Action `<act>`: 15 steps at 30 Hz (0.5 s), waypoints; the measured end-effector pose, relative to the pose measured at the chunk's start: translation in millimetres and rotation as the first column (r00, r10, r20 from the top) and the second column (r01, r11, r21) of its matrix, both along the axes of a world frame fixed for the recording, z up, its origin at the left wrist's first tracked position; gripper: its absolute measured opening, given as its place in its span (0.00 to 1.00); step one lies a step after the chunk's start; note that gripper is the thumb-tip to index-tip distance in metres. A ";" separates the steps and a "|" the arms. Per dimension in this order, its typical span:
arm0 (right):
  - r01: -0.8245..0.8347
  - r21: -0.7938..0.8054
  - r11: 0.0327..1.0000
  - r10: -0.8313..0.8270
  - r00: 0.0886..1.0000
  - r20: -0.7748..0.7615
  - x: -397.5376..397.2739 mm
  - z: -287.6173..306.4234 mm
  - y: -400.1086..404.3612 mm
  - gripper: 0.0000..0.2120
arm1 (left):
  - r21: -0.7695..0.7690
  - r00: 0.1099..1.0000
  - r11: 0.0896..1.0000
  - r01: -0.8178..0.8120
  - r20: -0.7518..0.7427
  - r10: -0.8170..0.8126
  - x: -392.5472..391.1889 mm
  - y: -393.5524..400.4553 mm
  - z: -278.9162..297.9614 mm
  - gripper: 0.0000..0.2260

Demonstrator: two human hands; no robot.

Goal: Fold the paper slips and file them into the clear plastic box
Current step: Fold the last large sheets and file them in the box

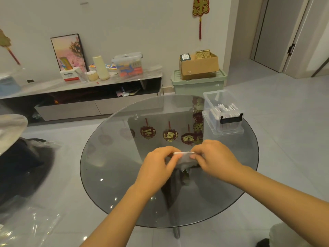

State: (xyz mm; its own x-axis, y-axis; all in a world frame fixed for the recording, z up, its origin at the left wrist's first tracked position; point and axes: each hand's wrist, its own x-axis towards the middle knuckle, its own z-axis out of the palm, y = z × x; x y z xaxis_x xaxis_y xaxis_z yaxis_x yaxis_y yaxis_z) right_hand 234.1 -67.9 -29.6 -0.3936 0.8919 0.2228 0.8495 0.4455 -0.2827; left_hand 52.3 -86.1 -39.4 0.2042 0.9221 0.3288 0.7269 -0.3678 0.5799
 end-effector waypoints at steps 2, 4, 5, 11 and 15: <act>0.009 -0.111 0.994 -0.019 0.996 -0.087 7.2 13.7 2.7 0.10 | -0.055 0.982 0.997 -0.050 0.182 0.059 6.5 1.6 7.4 0.04; -0.029 -0.198 0.980 0.007 0.994 -0.109 14.7 27.8 3.0 0.09 | -0.091 0.966 0.993 -0.075 0.242 0.095 11.8 6.1 15.3 0.05; -0.041 -0.219 0.975 0.014 0.992 -0.122 17.0 33.0 3.2 0.08 | -0.098 0.964 0.992 -0.077 0.248 0.100 13.3 9.0 19.6 0.05; 0.010 -0.174 0.985 -0.048 0.974 -0.220 35.2 53.7 10.1 0.09 | -0.041 0.985 0.999 -0.031 0.167 0.037 31.4 32.9 47.3 0.05; 0.102 -0.137 0.985 -0.142 0.935 -0.326 51.9 66.8 24.9 0.06 | -0.029 0.971 0.999 0.022 0.237 -0.014 51.3 52.3 64.3 0.10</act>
